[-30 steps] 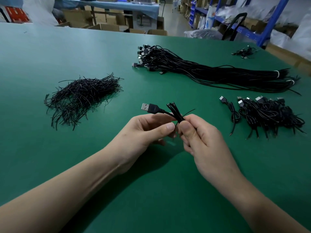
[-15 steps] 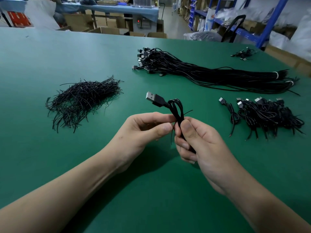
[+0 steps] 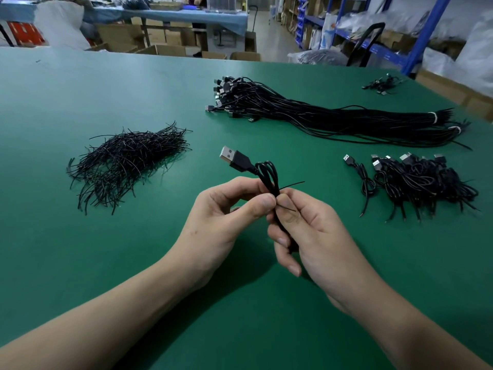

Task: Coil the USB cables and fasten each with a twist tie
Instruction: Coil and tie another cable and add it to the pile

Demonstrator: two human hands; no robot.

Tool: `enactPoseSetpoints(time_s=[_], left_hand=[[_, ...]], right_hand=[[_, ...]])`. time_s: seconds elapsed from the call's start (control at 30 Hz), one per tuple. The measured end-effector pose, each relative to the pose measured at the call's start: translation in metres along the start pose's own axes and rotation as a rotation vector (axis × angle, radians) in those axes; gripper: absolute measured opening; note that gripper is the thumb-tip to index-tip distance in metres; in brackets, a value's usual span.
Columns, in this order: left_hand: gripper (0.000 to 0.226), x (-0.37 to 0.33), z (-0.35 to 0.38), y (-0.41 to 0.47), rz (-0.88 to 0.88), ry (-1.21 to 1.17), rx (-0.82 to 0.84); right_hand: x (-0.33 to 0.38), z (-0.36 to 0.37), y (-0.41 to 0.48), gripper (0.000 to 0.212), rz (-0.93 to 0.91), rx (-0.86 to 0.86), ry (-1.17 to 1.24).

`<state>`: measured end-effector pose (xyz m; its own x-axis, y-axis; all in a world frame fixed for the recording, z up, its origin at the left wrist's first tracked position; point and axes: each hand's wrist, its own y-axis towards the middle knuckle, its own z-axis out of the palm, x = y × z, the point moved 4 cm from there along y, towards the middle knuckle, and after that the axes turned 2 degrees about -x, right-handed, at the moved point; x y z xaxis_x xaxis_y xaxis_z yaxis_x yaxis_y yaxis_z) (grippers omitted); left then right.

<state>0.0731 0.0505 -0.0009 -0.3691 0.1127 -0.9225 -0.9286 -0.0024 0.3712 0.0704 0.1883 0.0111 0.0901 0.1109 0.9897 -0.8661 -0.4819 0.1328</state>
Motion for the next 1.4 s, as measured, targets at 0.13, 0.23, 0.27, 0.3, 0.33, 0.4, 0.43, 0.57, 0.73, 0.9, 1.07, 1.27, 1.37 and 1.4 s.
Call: enactPoseSetpoints(time_s=[0.13, 0.23, 0.27, 0.3, 0.33, 0.4, 0.43, 0.57, 0.73, 0.9, 1.07, 1.27, 1.37, 1.4], left_hand=[[0.028, -0.001, 0.0, -0.001, -0.014, 0.049, -0.003], [0.023, 0.0, 0.001, -0.001, -0.04, 0.089, 0.006], [0.022, 0.001, 0.002, -0.001, -0.051, 0.098, 0.012], [0.022, 0.001, 0.003, -0.002, -0.062, 0.108, 0.02], [0.023, 0.001, 0.003, -0.001, -0.071, 0.123, 0.029], [0.027, 0.0, 0.004, 0.0, -0.079, 0.147, 0.049], [0.029, 0.0, 0.004, 0.001, -0.077, 0.153, 0.053], [0.032, -0.002, 0.002, 0.001, -0.068, 0.152, 0.046], [0.028, -0.002, 0.0, -0.001, -0.1, 0.139, -0.012], [0.008, -0.005, -0.003, -0.002, -0.039, 0.285, -0.118], [0.011, -0.004, -0.001, -0.003, -0.018, 0.223, -0.131], [0.016, -0.005, 0.0, -0.002, 0.013, 0.199, -0.126], [0.022, -0.006, 0.003, -0.002, 0.037, 0.176, -0.099], [0.025, -0.006, 0.004, -0.002, 0.039, 0.155, -0.091]], right_hand=[[-0.003, -0.003, -0.001, 0.029, 0.073, 0.026, 0.026], [-0.002, -0.002, -0.001, 0.032, 0.113, 0.033, 0.014], [-0.001, -0.001, -0.001, 0.032, 0.121, 0.036, 0.022], [0.0, 0.0, -0.001, 0.031, 0.128, 0.038, 0.027], [0.001, 0.001, 0.0, 0.031, 0.134, 0.038, 0.021], [0.0, -0.001, 0.002, 0.029, 0.143, 0.036, -0.017], [-0.001, -0.002, 0.003, 0.029, 0.151, 0.042, -0.04], [-0.007, -0.005, 0.004, 0.025, 0.128, 0.111, -0.106], [-0.01, -0.011, 0.004, 0.027, -0.009, 0.005, -0.428], [-0.003, -0.009, 0.0, 0.027, -0.076, -0.065, -0.605], [-0.005, -0.008, 0.002, 0.029, -0.066, -0.058, -0.524], [-0.015, -0.006, 0.004, 0.027, -0.012, 0.016, -0.371], [-0.011, -0.004, 0.002, 0.025, -0.029, 0.035, -0.412], [-0.008, -0.004, 0.001, 0.024, -0.039, 0.044, -0.423]])
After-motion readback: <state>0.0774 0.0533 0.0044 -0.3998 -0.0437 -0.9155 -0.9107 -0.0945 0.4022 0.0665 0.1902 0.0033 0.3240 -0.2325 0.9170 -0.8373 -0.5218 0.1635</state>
